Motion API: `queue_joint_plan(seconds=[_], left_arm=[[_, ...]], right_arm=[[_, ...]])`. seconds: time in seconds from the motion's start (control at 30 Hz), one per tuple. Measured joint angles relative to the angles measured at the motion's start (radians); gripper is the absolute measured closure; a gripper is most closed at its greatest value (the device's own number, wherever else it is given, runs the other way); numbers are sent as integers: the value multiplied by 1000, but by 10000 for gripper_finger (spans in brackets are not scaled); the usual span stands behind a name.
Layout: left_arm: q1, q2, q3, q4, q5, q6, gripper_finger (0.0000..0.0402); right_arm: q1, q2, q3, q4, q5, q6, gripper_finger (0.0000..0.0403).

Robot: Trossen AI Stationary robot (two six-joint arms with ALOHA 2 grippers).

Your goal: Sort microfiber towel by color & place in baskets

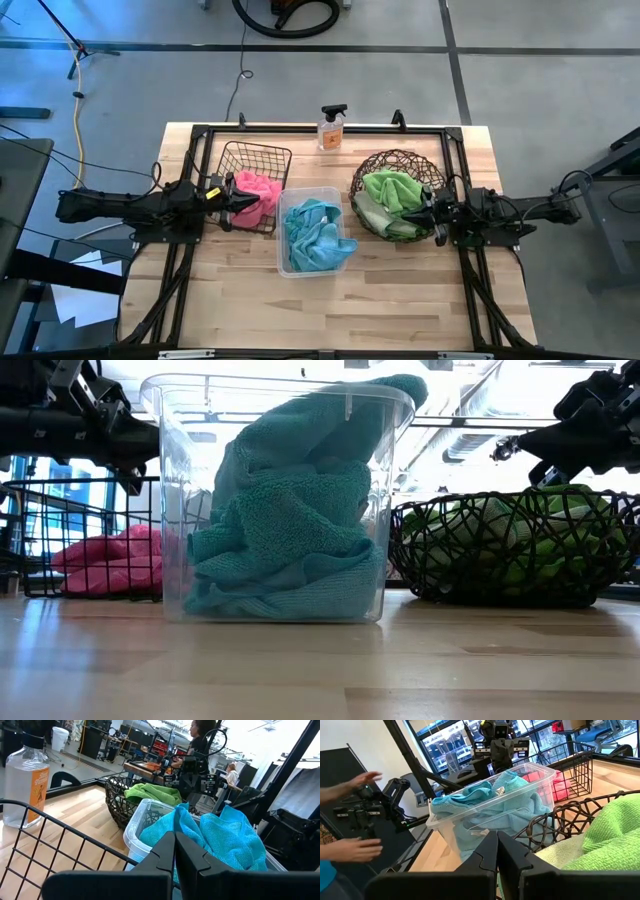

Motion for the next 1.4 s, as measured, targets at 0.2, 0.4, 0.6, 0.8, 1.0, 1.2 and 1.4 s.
queue_joint_plan(seconds=[0.2,0.4,0.6,0.8,1.0,1.2,1.4], left_arm=[[0,0,0,0,0,12,401],[-37,-99,-1,-103,3,166,401],[-12,-302,-1,-306,22,221,401],[21,-305,-1,-316,61,266,401],[46,-305,-1,-315,59,237,401],[59,-304,-1,-314,55,211,401],[59,-304,-1,-314,54,211,401]], right_arm=[[0,0,0,0,2,0,402],[0,0,0,0,2,0,402],[0,0,0,0,2,0,402],[0,1,0,0,2,0,402],[0,1,0,0,2,0,402],[0,1,0,0,0,0,402],[0,1,0,0,0,0,402]])
